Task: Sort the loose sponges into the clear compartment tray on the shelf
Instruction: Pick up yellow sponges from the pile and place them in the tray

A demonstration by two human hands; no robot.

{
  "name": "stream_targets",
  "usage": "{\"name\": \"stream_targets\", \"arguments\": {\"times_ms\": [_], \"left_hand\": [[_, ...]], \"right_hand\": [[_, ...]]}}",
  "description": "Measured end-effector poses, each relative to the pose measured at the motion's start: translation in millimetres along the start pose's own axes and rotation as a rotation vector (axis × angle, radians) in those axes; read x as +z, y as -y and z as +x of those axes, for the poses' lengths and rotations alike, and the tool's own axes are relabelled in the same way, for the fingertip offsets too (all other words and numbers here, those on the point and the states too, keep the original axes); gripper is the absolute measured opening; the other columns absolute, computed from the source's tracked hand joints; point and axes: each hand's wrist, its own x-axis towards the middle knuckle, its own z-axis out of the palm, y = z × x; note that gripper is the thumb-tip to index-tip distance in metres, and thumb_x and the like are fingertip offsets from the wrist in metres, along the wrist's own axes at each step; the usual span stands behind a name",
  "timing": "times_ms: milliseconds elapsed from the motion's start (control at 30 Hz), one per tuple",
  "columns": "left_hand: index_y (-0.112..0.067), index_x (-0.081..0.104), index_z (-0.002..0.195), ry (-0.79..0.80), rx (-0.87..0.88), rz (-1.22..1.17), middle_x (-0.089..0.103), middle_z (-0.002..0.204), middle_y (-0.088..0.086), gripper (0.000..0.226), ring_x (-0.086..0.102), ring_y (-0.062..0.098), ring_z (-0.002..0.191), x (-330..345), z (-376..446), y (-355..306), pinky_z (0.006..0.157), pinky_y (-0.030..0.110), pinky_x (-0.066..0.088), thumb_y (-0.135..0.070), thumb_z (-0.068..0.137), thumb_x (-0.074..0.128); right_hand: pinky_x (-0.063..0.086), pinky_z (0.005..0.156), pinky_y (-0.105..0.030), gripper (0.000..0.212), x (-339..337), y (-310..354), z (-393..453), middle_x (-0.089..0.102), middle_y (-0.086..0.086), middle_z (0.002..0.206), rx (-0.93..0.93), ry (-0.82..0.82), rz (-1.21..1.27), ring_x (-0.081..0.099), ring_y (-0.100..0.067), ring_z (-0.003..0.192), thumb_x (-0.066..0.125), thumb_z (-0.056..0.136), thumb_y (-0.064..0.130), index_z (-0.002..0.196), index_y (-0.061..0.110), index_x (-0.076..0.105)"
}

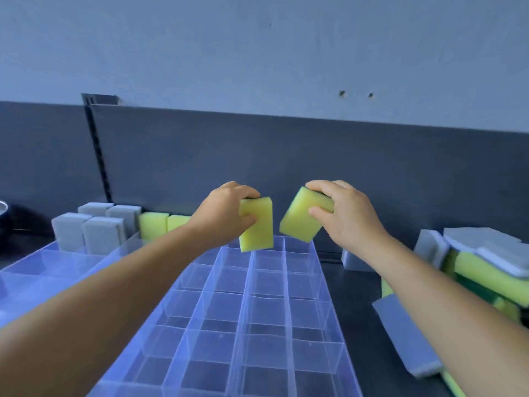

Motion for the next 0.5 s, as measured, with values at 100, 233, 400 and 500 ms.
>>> {"name": "stream_targets", "arguments": {"times_ms": [100, 233, 400, 500], "left_hand": [[-0.024, 0.061, 0.12, -0.003, -0.021, 0.043, 0.059, 0.115, -0.005, 0.036, 0.055, 0.017, 0.098, -23, -11, 32, 0.081, 0.025, 0.041, -0.021, 0.083, 0.063], [-0.023, 0.062, 0.116, 0.008, -0.046, 0.068, 0.063, 0.114, -0.007, 0.033, 0.057, 0.017, 0.103, -53, -24, 75, 0.086, 0.029, 0.046, -0.024, 0.083, 0.064], [-0.023, 0.062, 0.117, 0.019, -0.07, 0.076, 0.065, 0.112, -0.007, 0.032, 0.057, 0.015, 0.097, -83, -31, 123, 0.083, 0.028, 0.047, -0.021, 0.085, 0.062], [-0.022, 0.061, 0.117, 0.038, -0.08, 0.084, 0.065, 0.111, -0.006, 0.031, 0.057, 0.016, 0.097, -96, -33, 146, 0.083, 0.028, 0.047, -0.02, 0.086, 0.062]], "right_hand": [[0.035, 0.083, -0.023, 0.042, 25, 31, 4, 0.054, 0.003, 0.123, -0.021, 0.032, 0.031, 0.051, -0.018, 0.108, 0.059, 0.088, 0.017, 0.128, 0.027, 0.056], [0.034, 0.084, -0.022, 0.042, 58, 70, 11, 0.052, 0.002, 0.124, -0.032, 0.048, 0.055, 0.05, -0.016, 0.107, 0.059, 0.089, 0.017, 0.129, 0.028, 0.056], [0.03, 0.082, -0.018, 0.042, 93, 113, 22, 0.048, 0.001, 0.124, -0.05, 0.073, 0.063, 0.045, -0.011, 0.1, 0.059, 0.09, 0.017, 0.13, 0.029, 0.055], [0.03, 0.081, -0.018, 0.042, 111, 133, 29, 0.049, 0.001, 0.123, -0.052, 0.087, 0.058, 0.046, -0.013, 0.101, 0.059, 0.089, 0.017, 0.13, 0.029, 0.055]]}}
